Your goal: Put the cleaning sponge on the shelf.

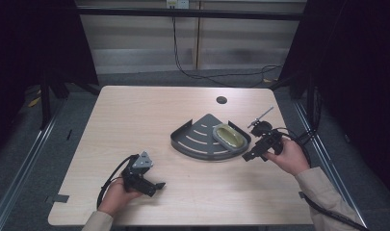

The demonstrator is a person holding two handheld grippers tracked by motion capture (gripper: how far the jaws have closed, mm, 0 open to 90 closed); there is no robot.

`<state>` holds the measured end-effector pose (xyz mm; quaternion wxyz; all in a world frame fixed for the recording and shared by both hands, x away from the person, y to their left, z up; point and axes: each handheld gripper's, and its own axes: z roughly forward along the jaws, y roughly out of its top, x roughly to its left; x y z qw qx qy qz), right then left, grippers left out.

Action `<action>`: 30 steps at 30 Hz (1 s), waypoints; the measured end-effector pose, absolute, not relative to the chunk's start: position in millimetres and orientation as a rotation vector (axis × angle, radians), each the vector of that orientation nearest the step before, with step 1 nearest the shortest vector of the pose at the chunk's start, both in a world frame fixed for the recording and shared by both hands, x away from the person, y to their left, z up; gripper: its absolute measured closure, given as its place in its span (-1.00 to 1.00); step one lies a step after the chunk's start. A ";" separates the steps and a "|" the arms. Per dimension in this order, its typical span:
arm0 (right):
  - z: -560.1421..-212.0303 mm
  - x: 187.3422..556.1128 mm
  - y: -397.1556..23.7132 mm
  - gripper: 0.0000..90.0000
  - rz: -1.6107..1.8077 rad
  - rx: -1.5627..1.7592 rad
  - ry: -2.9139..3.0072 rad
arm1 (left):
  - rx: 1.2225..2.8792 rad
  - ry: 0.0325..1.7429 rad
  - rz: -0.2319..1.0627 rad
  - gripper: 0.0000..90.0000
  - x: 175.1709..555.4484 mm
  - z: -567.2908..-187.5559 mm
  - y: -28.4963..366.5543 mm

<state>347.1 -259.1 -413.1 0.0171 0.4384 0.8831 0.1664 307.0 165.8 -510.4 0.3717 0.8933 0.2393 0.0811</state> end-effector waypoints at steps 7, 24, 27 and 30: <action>-421.0 339.3 -266.8 -0.63 0.537 1.385 2.738 | 2.290 0.613 0.209 -1.00 307.0 -510.4 165.8; -440.9 317.7 -281.5 -0.62 0.539 1.435 2.727 | 2.294 0.613 0.207 -1.00 307.0 -510.1 166.0; -443.6 315.0 -283.7 -0.62 0.540 1.421 2.722 | 2.293 0.613 0.207 -1.00 307.0 -510.2 165.9; -447.2 311.3 -284.7 -0.62 0.535 1.434 2.722 | 2.292 0.613 0.208 -1.00 307.0 -510.2 165.9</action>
